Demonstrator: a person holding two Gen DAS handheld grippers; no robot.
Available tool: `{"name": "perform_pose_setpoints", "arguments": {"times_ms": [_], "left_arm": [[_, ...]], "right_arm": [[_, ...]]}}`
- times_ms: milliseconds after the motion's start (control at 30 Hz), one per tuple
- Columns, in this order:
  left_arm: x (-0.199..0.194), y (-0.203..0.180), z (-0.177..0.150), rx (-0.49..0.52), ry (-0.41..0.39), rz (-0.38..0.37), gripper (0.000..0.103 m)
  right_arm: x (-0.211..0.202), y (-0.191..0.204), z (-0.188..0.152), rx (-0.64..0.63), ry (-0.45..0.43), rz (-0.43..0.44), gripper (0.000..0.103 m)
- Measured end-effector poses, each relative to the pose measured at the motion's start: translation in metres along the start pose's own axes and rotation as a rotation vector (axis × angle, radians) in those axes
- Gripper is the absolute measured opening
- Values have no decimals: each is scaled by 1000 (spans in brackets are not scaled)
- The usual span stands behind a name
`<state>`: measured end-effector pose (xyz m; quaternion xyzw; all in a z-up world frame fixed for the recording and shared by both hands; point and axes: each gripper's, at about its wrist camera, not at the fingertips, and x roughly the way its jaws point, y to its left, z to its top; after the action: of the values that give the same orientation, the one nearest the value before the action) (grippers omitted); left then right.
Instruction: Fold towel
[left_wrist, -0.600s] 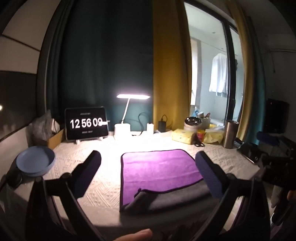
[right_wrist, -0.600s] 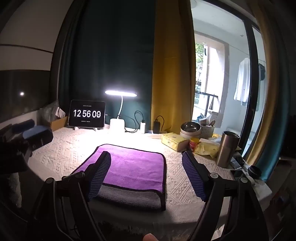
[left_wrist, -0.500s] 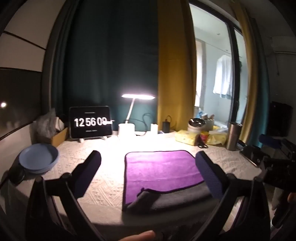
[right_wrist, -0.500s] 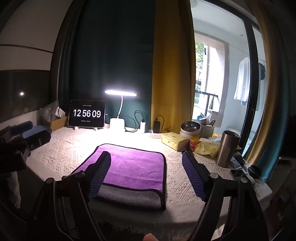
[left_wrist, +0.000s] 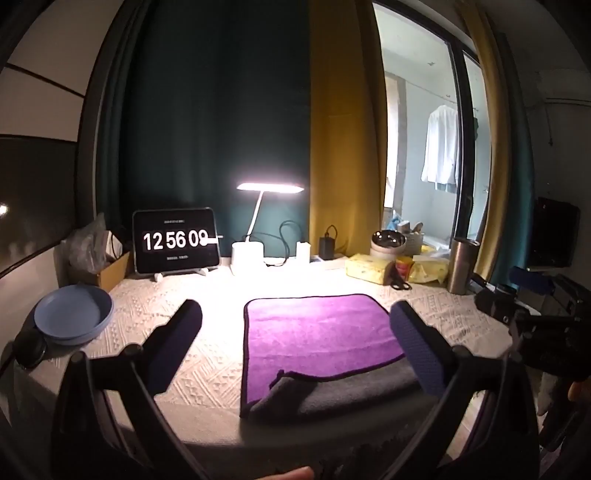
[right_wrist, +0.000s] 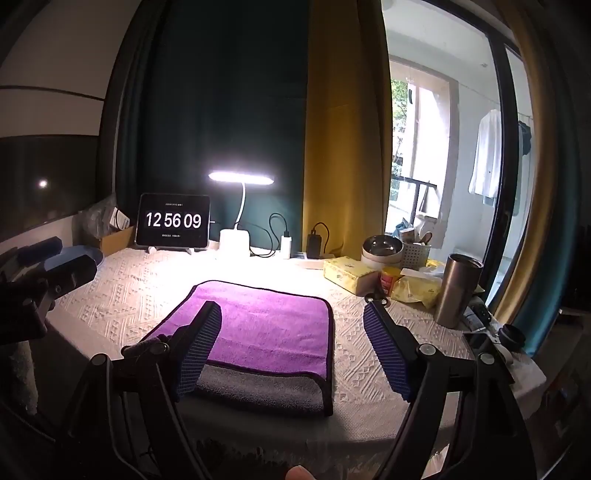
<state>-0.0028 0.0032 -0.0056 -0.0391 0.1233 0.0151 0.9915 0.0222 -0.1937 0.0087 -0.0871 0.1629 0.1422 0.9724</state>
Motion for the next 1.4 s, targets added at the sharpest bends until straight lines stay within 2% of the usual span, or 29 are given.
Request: {"name": "perform_pose_setpoints", "arguments": {"times_ms": [1400], "left_arm": [[-6,-1,0,7,7,-2,102]], "right_arm": [[-1,1,-1,-1,-3,5,82]]}}
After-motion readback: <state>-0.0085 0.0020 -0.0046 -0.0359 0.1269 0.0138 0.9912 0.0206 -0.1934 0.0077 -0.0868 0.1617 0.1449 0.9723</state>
